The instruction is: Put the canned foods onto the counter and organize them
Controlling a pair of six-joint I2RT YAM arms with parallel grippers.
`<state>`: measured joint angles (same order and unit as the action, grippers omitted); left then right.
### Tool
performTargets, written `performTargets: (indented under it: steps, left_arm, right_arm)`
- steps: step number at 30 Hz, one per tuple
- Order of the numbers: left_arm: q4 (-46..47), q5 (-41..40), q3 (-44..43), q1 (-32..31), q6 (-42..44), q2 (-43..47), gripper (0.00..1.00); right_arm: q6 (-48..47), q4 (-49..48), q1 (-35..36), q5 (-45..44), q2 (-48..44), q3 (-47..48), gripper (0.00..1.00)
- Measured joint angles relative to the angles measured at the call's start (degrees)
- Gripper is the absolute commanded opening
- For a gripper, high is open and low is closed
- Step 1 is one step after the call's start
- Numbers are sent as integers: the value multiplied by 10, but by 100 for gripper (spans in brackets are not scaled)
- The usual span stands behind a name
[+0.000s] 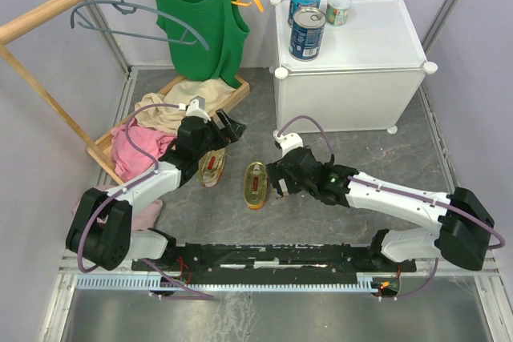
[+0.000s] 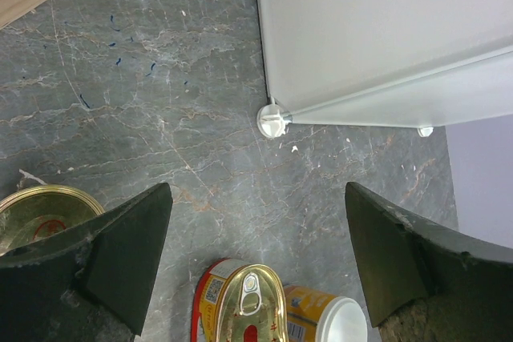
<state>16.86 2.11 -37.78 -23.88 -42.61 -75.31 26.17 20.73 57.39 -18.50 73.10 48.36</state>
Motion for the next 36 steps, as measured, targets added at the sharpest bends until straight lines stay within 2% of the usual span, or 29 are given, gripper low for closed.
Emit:
performTargets:
  steps: [19,36]
  left_arm:
    - [0,0,0,0,0,-9,95]
    - [0,0,0,0,0,-10,95]
  right_arm:
    - [11,-30,8,-11,61,-2,100]
    - [15,-65,8,-13,105,-14,95]
